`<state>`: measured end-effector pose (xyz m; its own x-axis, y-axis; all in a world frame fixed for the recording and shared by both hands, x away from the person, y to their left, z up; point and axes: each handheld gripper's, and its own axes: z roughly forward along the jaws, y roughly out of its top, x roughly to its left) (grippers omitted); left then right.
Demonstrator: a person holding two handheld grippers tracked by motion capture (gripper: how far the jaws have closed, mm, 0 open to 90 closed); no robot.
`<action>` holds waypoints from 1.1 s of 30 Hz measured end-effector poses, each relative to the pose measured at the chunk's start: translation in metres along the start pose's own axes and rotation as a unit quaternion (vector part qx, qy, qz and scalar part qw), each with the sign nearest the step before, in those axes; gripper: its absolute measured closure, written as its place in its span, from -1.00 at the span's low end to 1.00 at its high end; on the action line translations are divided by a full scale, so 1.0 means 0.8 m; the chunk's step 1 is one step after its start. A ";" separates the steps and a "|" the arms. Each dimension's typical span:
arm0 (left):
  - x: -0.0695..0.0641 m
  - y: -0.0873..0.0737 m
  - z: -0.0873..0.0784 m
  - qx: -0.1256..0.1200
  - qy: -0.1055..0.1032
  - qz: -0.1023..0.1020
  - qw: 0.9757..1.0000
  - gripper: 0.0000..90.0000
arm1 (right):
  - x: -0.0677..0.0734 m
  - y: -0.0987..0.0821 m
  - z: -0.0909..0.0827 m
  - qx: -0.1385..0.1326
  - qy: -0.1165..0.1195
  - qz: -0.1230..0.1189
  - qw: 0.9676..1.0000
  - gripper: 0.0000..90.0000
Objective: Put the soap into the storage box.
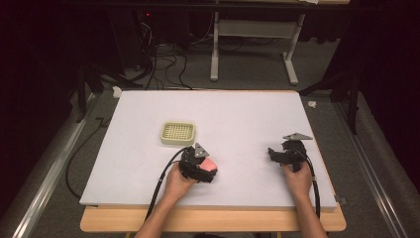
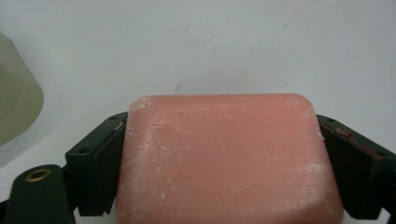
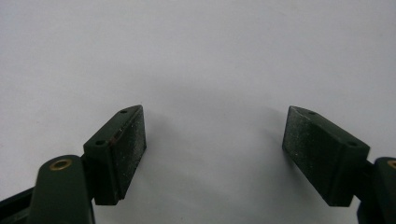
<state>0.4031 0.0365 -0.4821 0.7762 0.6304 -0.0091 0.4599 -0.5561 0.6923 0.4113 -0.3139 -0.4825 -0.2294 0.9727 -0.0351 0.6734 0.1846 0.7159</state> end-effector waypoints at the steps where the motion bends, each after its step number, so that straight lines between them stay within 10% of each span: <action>1: 0.000 0.000 0.000 0.001 0.001 0.000 1.000 -0.70 | 0.000 0.000 0.000 0.000 0.000 0.000 1.000 -0.51; 33: 0.003 0.004 -0.022 -0.021 0.012 -0.012 1.000 -0.69 | -0.001 0.000 0.000 0.000 0.001 0.000 1.000 -0.51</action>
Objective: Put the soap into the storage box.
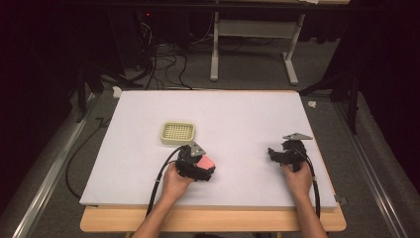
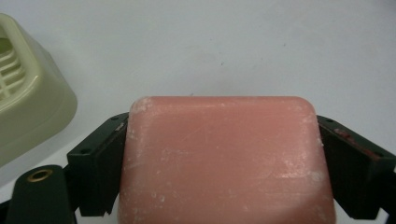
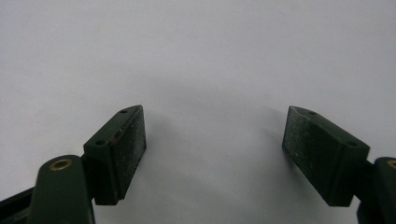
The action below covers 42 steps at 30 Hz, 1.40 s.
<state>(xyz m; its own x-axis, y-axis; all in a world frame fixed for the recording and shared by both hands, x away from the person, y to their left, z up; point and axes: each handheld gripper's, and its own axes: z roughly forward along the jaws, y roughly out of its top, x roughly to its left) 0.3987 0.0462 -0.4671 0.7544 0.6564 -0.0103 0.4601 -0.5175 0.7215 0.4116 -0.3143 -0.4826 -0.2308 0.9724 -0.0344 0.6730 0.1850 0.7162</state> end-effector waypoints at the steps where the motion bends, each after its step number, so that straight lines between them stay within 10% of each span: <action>1: 0.001 0.000 -0.002 0.000 0.001 -0.002 1.000 -0.69 | 0.000 0.000 0.000 -0.001 -0.001 0.001 1.000 -0.51; 42: 0.044 -0.016 -0.041 -0.023 0.048 -0.063 0.997 -0.69 | 0.000 0.000 0.000 0.000 0.000 0.001 1.000 -0.51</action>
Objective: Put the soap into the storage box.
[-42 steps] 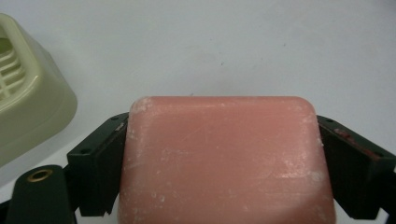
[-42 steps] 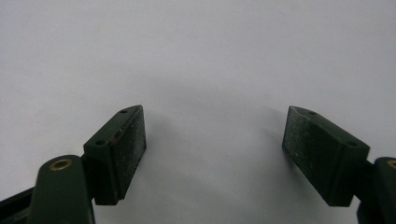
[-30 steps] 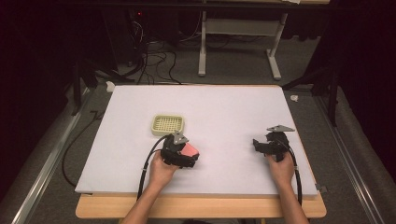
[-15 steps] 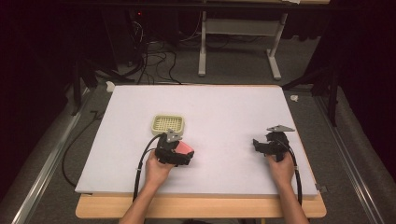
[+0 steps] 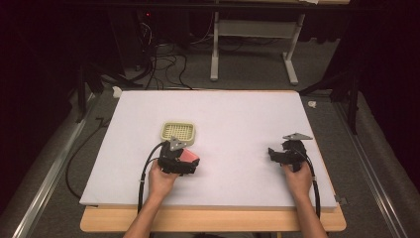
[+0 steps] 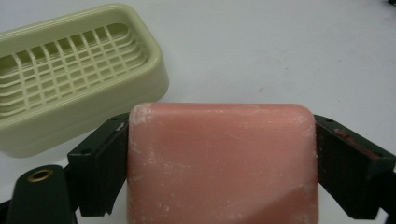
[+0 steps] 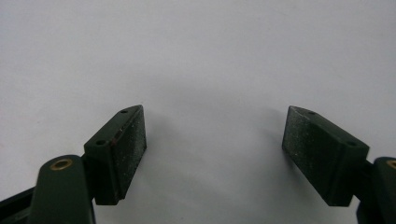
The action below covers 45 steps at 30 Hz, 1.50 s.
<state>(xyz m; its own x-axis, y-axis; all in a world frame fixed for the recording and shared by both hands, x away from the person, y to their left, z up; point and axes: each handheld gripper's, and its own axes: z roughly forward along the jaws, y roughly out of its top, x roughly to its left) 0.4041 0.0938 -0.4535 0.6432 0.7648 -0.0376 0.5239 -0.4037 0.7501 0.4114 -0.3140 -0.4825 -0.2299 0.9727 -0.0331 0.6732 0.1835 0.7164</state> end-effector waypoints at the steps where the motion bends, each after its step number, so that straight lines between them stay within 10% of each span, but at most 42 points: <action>1: 0.001 0.000 -0.001 0.000 -0.001 -0.002 1.000 -0.69 | 0.000 0.000 0.000 0.000 0.001 0.000 1.000 -0.51; 45: 0.060 0.020 -0.018 -0.012 0.030 -0.091 0.995 -0.69 | 0.000 0.000 0.000 0.000 -0.001 -0.002 1.000 -0.51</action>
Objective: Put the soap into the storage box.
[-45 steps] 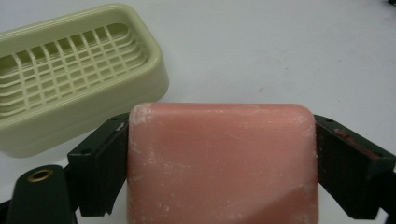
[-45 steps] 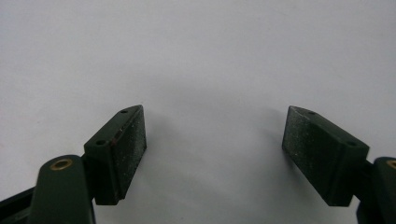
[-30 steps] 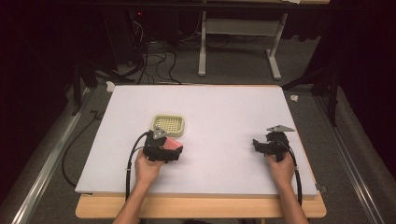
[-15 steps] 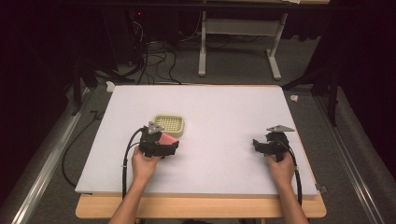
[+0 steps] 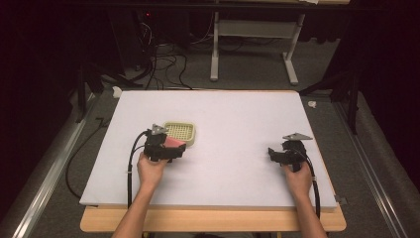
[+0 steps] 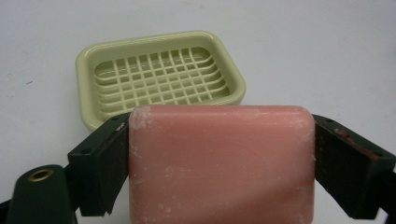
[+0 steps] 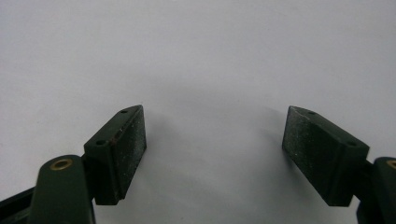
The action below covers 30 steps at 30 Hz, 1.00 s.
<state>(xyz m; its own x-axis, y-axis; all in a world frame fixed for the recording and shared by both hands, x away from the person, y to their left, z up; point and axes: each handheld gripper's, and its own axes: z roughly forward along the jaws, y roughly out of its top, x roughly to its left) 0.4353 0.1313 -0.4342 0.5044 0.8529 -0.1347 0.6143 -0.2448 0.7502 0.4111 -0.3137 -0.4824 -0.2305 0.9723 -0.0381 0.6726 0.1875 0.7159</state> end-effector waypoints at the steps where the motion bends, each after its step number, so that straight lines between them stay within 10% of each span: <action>1: 0.000 0.001 0.000 0.001 0.003 0.001 1.000 -0.69 | 0.000 0.000 0.000 0.000 0.000 0.000 1.000 -0.51; 30: 0.015 0.045 0.024 0.016 0.006 -0.024 1.000 -0.69 | 0.000 0.000 0.000 0.000 0.001 0.000 1.000 -0.51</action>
<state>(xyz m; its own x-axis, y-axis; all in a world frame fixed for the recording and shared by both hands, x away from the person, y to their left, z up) 0.4750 0.1238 -0.4208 0.4658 0.8699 -0.1621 0.6565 -0.2170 0.7224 0.4112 -0.3139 -0.4824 -0.2312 0.9722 -0.0367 0.6727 0.1870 0.7159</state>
